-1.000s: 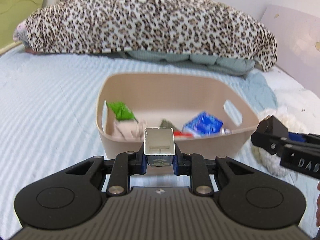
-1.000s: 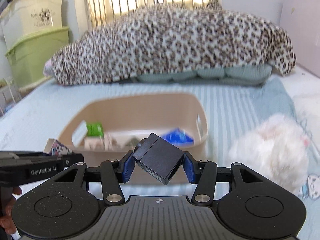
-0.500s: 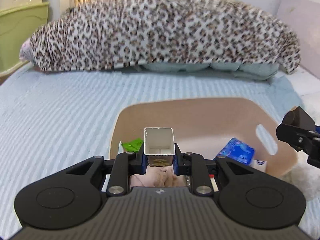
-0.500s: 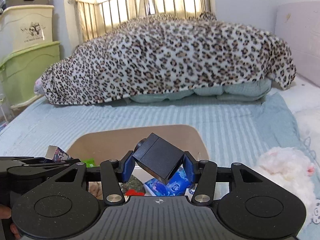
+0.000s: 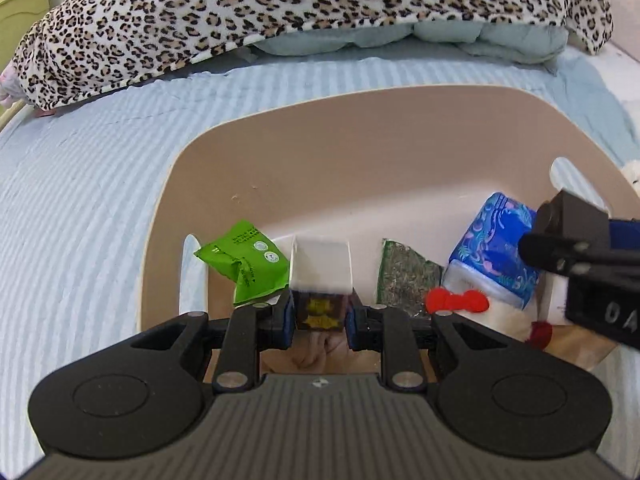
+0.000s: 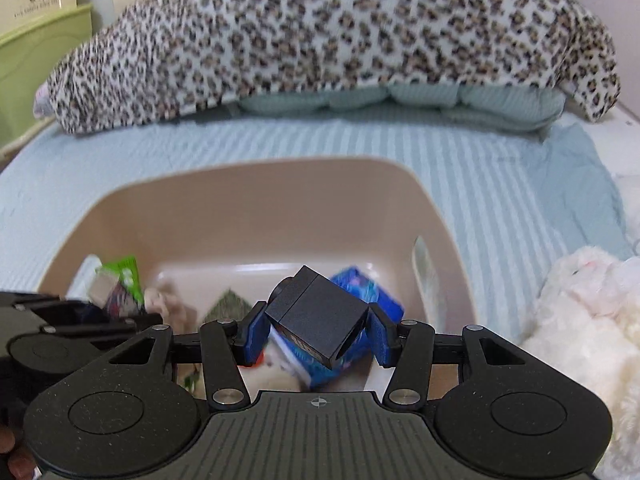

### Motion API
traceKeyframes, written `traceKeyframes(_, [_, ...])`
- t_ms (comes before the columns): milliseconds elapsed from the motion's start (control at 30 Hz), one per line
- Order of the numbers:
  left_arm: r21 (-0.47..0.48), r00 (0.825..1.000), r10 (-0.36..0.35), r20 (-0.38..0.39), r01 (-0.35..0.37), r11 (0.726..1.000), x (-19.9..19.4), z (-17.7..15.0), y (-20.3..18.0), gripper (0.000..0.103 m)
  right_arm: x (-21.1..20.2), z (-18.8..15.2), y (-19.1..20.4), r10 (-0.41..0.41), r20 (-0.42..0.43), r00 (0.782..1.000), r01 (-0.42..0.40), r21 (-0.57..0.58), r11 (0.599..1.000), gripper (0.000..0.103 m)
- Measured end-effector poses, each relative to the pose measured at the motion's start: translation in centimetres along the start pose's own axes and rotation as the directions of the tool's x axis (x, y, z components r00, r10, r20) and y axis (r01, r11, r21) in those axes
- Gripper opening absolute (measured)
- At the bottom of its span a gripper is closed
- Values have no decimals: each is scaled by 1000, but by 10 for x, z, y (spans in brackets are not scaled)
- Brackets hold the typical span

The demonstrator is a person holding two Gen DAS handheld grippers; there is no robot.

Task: Organize objects

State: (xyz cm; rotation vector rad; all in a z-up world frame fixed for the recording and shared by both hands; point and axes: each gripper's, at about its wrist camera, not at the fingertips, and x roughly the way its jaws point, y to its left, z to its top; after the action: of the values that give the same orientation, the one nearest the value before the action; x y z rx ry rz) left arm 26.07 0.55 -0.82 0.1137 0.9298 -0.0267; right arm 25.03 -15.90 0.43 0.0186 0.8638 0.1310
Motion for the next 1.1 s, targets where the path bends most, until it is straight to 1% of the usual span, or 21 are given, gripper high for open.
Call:
traceKeyframes(33, [1, 1000, -4, 1, 4, 1000, -1, 0, 0, 28, 3, -1, 1, -4, -15, 1000, 4, -11, 1000, 49])
traceKeyframes(67, [2, 1000, -6, -1, 6, 1000, -2, 0, 0, 36, 4, -2, 2, -10, -19, 1000, 9, -24, 1000, 56])
traceKeyframes(100, [0, 1000, -7, -1, 7, 1000, -4, 0, 1, 50, 4, -4, 3, -17, -14, 1000, 17, -33, 999, 57])
traceKeyframes(133, [-6, 1000, -6, 4, 6, 1000, -6, 0, 1, 58, 2, -4, 4, -16, -6, 1000, 16, -37, 999, 59])
traceKeyframes(200, [-18, 999, -31, 12, 31, 999, -11, -1, 2, 68, -4, -5, 3, -12, 12, 1000, 13, -37, 999, 73])
traceKeyframes(233, [-16, 1000, -26, 11, 27, 1000, -15, -1, 1, 73, -9, -6, 2, -14, 24, 1000, 15, -39, 999, 77])
traceKeyframes(267, [-17, 1000, -10, 12, 10, 1000, -18, -2, 0, 83, -14, -6, 2, -18, 36, 999, 19, -40, 999, 80])
traceKeyframes(300, [-19, 1000, 2, 28, -2, 1000, -23, -3, 0, 87, -19, -6, 1, -20, 47, 999, 22, -43, 999, 81])
traceKeyframes(333, [-19, 999, 6, 47, -5, 1000, -29, -4, 0, 88, -25, -6, 0, -21, 56, 998, 24, -44, 999, 83])
traceKeyframes(400, [-26, 997, 5, 72, -3, 1000, -40, -6, 1, 89, -38, -7, -2, -27, 75, 997, 30, -41, 999, 89])
traceKeyframes(533, [-49, 995, -22, 97, 27, 998, -62, -8, 4, 89, -64, -11, -5, -27, 114, 993, 31, -34, 999, 92])
traceKeyframes(633, [-53, 992, -26, 122, 33, 998, -79, -13, 5, 89, -80, -14, -5, -23, 130, 991, 27, -27, 999, 96])
traceKeyframes(767, [-49, 987, -28, 157, 36, 998, -99, -21, 5, 89, -103, -23, -1, -19, 146, 989, 22, -22, 1000, 97])
traceKeyframes(967, [-64, 987, -48, 155, 59, 996, -124, -39, 10, 89, -134, -43, 9, -36, 187, 982, 45, -44, 998, 98])
traceKeyframes(1100, [-49, 985, -32, 171, 41, 998, -141, -58, 9, 89, -150, -58, 16, -39, 193, 980, 51, -57, 997, 99])
